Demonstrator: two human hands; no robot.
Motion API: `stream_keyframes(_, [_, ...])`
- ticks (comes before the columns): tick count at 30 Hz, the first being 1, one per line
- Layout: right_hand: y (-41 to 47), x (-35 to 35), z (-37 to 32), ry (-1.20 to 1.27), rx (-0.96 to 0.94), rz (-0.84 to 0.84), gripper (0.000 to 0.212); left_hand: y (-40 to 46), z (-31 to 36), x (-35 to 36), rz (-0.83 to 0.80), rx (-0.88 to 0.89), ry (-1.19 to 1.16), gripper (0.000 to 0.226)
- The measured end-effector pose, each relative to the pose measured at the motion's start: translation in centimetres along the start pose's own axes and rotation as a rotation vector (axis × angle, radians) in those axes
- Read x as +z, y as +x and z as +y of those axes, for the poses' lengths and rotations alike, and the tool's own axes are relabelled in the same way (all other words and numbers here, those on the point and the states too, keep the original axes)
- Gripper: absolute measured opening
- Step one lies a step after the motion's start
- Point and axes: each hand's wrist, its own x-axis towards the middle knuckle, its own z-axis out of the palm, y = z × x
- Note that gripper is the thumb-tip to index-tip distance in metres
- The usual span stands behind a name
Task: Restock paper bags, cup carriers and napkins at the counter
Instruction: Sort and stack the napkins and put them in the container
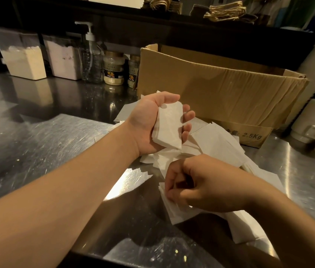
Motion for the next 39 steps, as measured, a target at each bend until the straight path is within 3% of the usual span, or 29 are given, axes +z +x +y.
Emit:
stream_keyframes(5, [-0.2,0.1,-0.1,-0.034,-0.008,-0.011,0.015,0.0,0.0,0.0,0.001,0.0,0.006,0.05])
stream_keyframes(10, [-0.6,0.1,-0.6,-0.116,0.022,-0.042,0.031,0.0,-0.1,0.0,0.022,0.002,0.015,0.05])
stream_keyframes(19, [-0.6,0.2,-0.4,-0.15,-0.046,0.001,0.018,0.0,-0.2,0.0,0.032,-0.003,0.023,0.049])
stream_keyframes(31, [-0.8,-0.2,-0.5,-0.164,-0.024,-0.095,0.021,-0.1,-0.1,0.1,0.046,-0.006,0.018,0.041])
stream_keyframes(33, [-0.9,-0.3,-0.5,-0.159,-0.033,-0.108,0.013,-0.1,-0.1,0.1,0.053,-0.002,0.02,0.042])
stream_keyframes(39, [-1.1,-0.3,-0.7,-0.167,-0.004,-0.165,0.031,0.0,-0.1,0.1,0.054,-0.004,0.024,0.041])
